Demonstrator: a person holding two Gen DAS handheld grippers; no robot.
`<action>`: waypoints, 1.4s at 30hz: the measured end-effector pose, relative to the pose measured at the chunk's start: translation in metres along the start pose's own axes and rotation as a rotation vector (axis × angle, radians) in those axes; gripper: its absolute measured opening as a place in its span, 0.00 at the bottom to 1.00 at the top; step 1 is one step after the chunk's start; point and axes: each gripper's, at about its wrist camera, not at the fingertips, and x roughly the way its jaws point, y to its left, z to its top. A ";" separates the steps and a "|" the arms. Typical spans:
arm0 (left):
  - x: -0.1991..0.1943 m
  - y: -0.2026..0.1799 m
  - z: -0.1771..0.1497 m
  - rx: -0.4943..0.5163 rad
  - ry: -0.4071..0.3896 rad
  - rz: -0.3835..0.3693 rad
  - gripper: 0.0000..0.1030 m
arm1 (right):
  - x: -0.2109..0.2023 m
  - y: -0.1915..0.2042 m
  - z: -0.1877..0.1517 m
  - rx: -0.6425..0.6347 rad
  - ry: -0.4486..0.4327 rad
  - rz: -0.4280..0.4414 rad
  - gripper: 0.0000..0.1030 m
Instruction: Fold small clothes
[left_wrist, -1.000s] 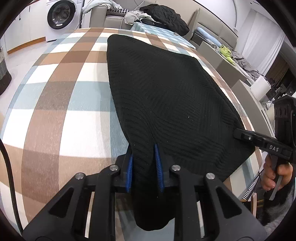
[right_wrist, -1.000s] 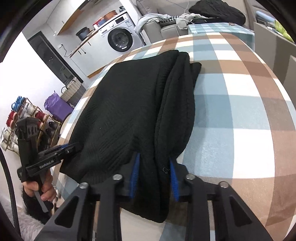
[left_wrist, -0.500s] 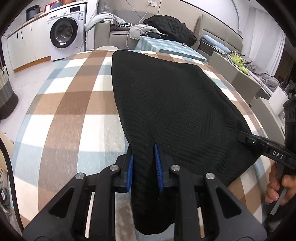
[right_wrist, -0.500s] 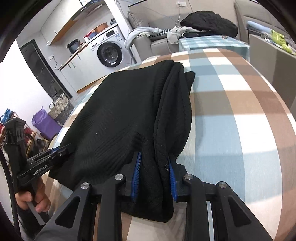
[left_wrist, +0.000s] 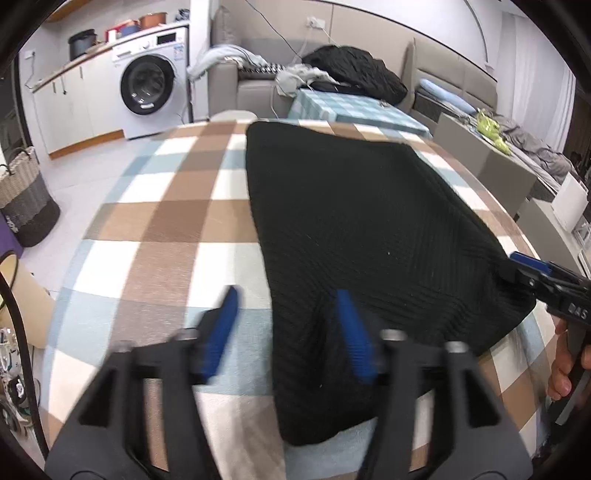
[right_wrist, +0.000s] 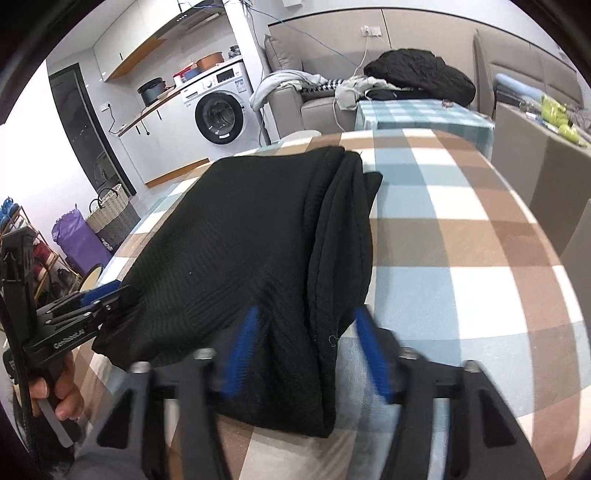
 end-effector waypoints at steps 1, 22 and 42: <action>-0.007 0.002 -0.001 -0.006 -0.019 0.003 0.72 | -0.003 0.002 0.000 -0.013 -0.010 0.000 0.80; -0.066 0.007 -0.030 -0.019 -0.215 0.036 0.99 | -0.058 0.029 -0.024 -0.180 -0.268 0.101 1.00; -0.072 -0.002 -0.039 -0.001 -0.286 0.031 0.99 | -0.056 0.032 -0.035 -0.219 -0.316 0.080 1.00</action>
